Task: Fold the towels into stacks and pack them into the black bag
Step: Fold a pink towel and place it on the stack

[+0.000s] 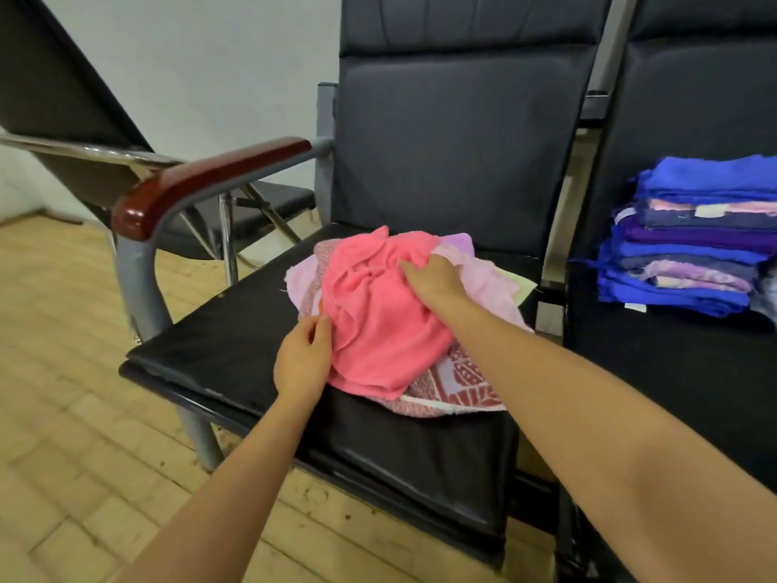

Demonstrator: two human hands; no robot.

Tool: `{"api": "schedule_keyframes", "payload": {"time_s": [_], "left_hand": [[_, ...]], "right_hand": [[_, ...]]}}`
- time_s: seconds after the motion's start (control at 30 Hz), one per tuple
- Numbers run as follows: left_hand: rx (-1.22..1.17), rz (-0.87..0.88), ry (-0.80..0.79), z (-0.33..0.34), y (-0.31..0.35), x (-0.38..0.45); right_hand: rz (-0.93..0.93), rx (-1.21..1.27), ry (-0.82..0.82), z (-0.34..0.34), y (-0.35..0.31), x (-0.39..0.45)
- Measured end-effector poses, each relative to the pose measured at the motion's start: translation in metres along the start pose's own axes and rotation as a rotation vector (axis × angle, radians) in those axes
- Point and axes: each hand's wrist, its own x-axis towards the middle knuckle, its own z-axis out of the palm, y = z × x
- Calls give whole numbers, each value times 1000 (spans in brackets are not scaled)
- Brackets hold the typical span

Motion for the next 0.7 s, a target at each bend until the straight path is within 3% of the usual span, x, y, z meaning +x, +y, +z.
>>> {"api": "schedule_keyframes", "payload": {"time_s": [0.17,0.23,0.4,0.53,0.7], "left_hand": [[-70,-19,-15,-1,4,1],[-111,-24,-31,-2,3,-2],[-189,-112,-120,-13,28,-10],[-554,-403,-124,-2,96,-22],[-1078,-663,-511,36,172,-62]], "right_hand": [[-287,38,109,-2,-8,-7],[-231,110,71,-22,-20,-9],[-66,550,-10,-96,-62,-27],[11,783,22,-159,-87,-42],[34,949,72,-214,-80,-68]]}}
